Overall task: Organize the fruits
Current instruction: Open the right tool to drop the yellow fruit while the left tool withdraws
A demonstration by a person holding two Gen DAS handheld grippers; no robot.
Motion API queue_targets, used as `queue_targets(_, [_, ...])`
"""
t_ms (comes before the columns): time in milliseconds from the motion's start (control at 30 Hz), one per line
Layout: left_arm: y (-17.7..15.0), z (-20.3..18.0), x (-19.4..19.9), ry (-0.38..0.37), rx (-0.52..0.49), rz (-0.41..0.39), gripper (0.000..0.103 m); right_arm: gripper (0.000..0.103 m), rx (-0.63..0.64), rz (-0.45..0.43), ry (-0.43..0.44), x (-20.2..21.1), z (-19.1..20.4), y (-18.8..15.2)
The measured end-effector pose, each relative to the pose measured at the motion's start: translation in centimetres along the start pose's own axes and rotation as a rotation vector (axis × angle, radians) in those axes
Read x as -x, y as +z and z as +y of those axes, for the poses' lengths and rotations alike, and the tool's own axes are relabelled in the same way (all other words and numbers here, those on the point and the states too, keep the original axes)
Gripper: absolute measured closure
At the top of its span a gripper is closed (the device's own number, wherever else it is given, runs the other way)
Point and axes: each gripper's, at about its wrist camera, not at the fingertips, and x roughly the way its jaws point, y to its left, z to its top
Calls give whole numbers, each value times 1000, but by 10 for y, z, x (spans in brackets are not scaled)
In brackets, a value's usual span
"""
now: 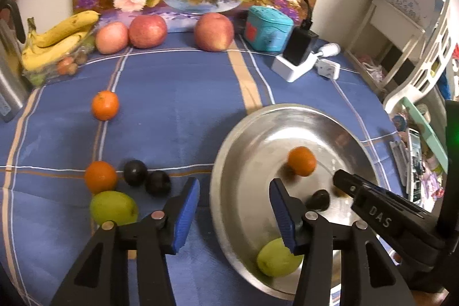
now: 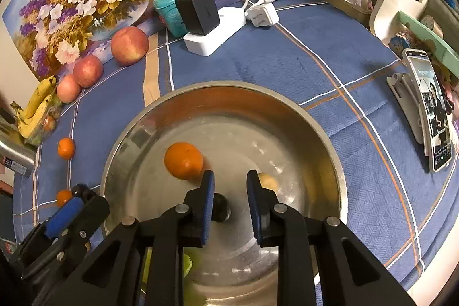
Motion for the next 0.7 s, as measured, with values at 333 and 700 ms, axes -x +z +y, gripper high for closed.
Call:
queue_targets(333, [2, 14, 4, 76, 24, -7, 41, 72, 39, -5, -9, 0, 7, 0])
queue_targets(700, [0, 45, -1, 236, 117, 23, 2, 34, 117, -15, -30, -1, 21, -3])
